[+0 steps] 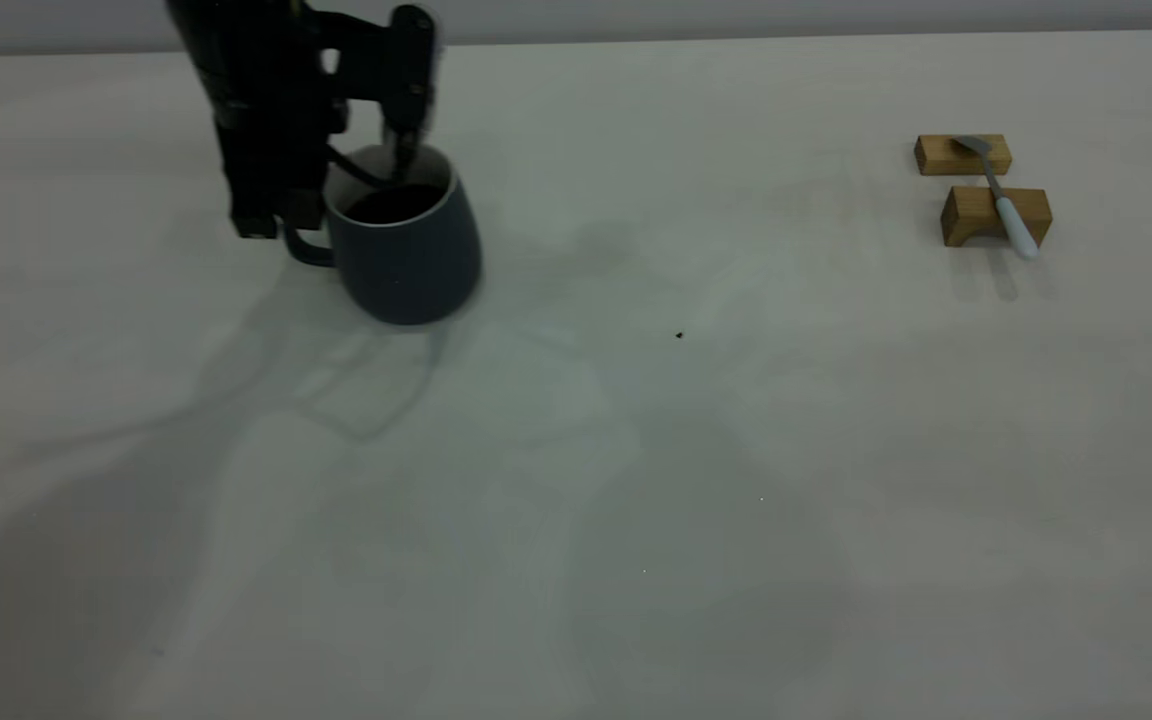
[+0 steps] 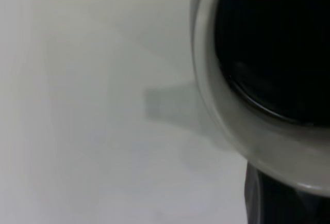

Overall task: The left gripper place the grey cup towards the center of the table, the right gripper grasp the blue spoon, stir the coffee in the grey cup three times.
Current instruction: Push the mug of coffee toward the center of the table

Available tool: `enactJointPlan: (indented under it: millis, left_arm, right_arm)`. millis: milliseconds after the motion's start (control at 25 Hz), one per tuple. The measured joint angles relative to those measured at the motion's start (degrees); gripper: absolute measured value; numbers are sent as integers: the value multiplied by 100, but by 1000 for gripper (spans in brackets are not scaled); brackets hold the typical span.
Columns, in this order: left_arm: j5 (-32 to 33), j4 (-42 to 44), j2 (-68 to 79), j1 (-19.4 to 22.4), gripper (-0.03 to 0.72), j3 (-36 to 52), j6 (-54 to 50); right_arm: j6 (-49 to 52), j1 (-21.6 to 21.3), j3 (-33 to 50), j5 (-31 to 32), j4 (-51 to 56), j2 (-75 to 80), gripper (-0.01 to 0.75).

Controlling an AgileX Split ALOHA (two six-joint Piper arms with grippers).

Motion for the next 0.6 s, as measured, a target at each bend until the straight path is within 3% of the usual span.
enactJointPlan:
  millis: [600]
  left_arm:
    - [595,0,775,-1049,215,-1562,-398]
  right_arm:
    - [0,0,0,0,0,0,240]
